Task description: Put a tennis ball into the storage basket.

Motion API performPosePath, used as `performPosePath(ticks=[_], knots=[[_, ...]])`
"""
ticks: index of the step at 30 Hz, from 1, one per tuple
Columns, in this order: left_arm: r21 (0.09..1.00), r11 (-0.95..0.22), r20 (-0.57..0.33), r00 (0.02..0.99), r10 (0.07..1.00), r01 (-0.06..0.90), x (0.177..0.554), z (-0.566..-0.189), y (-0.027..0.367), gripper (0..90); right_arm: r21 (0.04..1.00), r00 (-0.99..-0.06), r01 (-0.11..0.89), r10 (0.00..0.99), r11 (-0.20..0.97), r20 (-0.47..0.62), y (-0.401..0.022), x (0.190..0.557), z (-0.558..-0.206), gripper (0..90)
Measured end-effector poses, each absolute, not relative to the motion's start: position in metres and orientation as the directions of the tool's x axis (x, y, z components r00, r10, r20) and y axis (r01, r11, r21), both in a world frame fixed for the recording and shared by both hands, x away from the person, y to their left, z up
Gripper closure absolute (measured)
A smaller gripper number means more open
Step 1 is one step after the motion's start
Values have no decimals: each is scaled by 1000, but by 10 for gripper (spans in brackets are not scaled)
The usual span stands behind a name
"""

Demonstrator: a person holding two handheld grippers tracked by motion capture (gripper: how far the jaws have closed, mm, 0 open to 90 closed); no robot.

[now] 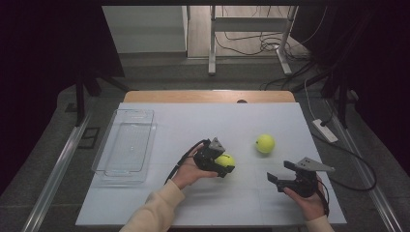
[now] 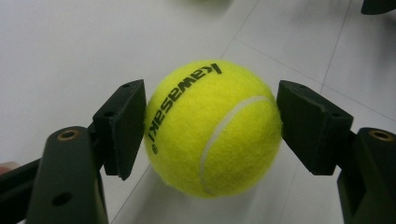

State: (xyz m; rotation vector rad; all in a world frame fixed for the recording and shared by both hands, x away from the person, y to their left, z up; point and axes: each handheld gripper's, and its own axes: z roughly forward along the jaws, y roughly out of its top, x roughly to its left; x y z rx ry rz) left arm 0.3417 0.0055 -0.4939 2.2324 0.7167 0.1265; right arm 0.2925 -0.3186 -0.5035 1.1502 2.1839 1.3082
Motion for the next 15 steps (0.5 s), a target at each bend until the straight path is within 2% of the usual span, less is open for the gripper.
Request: performPosePath(ticks=[15], knots=[[731,-508,-140,828,543,456,336,-494,15,277,852,-610,464,785,245,106,-319,292,-504,115]])
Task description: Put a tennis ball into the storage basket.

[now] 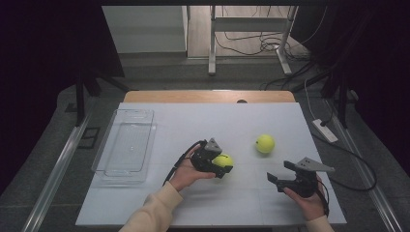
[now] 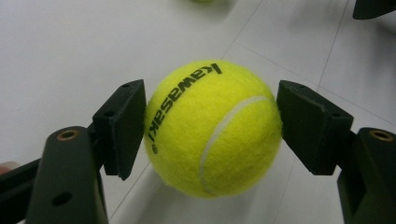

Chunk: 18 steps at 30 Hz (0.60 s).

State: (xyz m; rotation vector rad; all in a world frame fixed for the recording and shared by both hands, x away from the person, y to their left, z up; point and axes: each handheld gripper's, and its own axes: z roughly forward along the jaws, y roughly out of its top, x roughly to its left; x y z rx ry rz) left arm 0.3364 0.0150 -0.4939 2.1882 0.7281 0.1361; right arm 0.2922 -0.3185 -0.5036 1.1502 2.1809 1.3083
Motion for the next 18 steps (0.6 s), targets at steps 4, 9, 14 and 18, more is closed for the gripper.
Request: performPosePath(ticks=[4,9,14,18], knots=[[749,-485,-130,818,560,451,335,-491,20,277,852,-607,464,788,244,105,-318,292,-503,115],[760,-474,-126,816,564,445,334,-489,25,277,853,-605,462,789,244,102,-318,292,-503,115],[768,-469,-120,817,564,437,332,-487,29,277,854,-603,460,792,245,98,-317,292,-502,115],[777,-461,-119,820,561,428,331,-485,34,277,854,-599,460,795,245,95,-316,291,-502,115]])
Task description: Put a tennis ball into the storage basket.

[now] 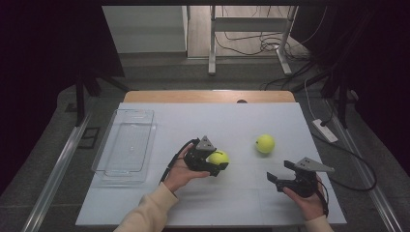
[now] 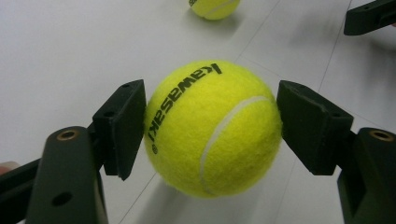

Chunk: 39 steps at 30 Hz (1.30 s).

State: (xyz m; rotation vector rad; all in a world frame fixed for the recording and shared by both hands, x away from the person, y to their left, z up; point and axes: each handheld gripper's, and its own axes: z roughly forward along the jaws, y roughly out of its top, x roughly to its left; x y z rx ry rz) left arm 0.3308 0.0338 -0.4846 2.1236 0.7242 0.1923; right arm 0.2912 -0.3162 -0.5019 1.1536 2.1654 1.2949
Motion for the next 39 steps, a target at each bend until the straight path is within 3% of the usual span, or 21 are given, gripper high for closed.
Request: performPosePath(ticks=[39], knots=[[879,-300,-125,786,605,371,316,-440,87,276,848,-589,465,804,253,83,-313,291,-504,115]])
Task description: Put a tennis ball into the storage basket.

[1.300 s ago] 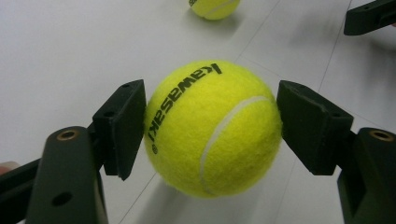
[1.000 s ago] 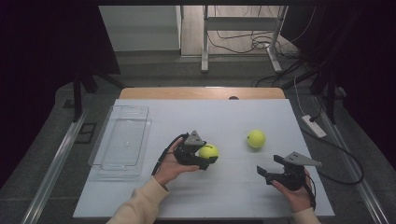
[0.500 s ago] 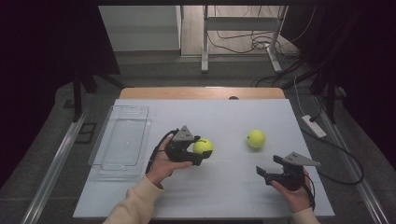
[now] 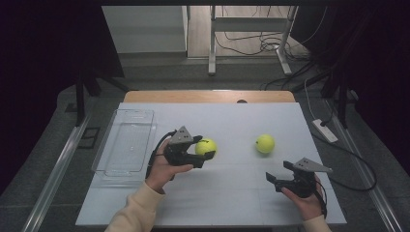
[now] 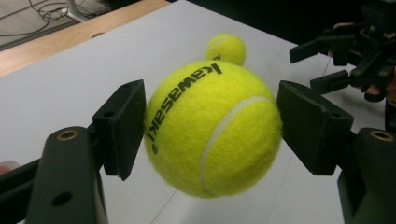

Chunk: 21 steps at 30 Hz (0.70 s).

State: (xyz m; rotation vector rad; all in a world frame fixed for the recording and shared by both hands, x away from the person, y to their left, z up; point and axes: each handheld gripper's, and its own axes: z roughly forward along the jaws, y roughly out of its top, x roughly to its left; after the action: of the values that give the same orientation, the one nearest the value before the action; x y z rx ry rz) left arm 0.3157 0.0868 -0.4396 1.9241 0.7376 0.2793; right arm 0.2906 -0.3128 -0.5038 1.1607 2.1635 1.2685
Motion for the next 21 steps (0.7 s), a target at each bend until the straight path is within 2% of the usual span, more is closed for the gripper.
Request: performPosePath(ticks=[21], knots=[[892,-257,-117,737,666,373,318,-429,112,276,847,-594,466,800,258,83,-310,290,-505,115]])
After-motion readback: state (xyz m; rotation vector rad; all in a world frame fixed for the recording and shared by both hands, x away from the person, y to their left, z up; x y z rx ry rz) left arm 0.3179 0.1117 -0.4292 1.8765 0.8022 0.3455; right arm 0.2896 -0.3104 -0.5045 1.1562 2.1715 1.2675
